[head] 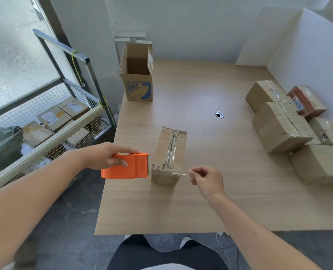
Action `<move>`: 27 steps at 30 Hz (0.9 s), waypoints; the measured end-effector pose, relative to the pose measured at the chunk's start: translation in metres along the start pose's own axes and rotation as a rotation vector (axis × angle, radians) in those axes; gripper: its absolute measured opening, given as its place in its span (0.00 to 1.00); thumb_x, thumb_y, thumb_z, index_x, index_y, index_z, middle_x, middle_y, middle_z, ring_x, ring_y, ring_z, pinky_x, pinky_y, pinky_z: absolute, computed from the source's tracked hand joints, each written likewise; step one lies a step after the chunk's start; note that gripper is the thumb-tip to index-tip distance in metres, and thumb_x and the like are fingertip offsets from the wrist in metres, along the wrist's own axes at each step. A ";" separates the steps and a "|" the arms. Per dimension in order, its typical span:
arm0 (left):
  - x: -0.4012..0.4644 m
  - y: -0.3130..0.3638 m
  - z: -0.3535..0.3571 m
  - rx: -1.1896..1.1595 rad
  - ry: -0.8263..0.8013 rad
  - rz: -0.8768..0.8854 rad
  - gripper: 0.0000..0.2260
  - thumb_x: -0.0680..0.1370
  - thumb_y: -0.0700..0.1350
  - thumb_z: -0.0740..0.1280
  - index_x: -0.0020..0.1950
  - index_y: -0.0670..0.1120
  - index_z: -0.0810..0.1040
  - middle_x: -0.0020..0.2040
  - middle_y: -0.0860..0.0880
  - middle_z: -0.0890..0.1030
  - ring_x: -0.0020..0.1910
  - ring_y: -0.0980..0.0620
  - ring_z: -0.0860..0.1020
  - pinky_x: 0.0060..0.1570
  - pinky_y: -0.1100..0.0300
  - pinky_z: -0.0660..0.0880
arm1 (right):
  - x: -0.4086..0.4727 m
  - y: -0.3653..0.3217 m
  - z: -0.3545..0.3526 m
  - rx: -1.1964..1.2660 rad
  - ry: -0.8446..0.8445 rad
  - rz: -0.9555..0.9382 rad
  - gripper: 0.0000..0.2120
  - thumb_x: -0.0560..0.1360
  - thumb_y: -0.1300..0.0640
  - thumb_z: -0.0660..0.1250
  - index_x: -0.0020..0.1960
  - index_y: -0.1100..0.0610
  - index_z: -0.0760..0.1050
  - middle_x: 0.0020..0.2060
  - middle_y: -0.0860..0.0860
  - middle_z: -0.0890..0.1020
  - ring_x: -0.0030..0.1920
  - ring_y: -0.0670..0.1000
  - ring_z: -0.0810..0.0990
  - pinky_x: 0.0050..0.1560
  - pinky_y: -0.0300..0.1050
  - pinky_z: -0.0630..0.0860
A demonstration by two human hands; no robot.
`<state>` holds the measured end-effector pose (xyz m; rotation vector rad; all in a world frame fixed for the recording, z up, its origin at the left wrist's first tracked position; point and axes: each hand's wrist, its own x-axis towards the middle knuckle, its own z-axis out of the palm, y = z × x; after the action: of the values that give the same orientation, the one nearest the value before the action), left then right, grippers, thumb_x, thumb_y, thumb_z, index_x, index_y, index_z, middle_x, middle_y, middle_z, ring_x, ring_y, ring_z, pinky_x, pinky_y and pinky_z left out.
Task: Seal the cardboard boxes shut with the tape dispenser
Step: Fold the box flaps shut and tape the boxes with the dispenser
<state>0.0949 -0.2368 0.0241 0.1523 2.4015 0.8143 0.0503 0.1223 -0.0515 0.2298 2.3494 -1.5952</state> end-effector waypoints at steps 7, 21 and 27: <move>0.014 -0.015 -0.001 0.021 -0.037 -0.045 0.23 0.81 0.55 0.67 0.71 0.76 0.64 0.72 0.64 0.71 0.68 0.54 0.71 0.67 0.49 0.71 | 0.002 0.012 0.012 -0.002 0.003 0.049 0.05 0.74 0.66 0.75 0.42 0.59 0.84 0.31 0.53 0.84 0.32 0.49 0.82 0.41 0.47 0.85; 0.051 -0.028 0.002 0.101 -0.072 -0.036 0.24 0.82 0.53 0.66 0.74 0.73 0.63 0.74 0.63 0.69 0.71 0.52 0.69 0.69 0.46 0.69 | 0.031 0.038 0.026 -0.223 -0.031 0.101 0.21 0.65 0.39 0.81 0.52 0.48 0.84 0.43 0.46 0.87 0.44 0.45 0.83 0.53 0.44 0.80; 0.063 -0.032 0.005 0.084 -0.080 -0.022 0.24 0.82 0.51 0.67 0.73 0.72 0.64 0.72 0.65 0.70 0.71 0.54 0.68 0.70 0.49 0.67 | 0.025 0.033 0.025 -0.382 0.131 -0.335 0.05 0.73 0.53 0.75 0.47 0.45 0.81 0.40 0.44 0.80 0.35 0.44 0.78 0.40 0.42 0.76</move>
<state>0.0491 -0.2425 -0.0293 0.1880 2.3591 0.6857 0.0395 0.1111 -0.0974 -0.1552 2.8544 -1.2480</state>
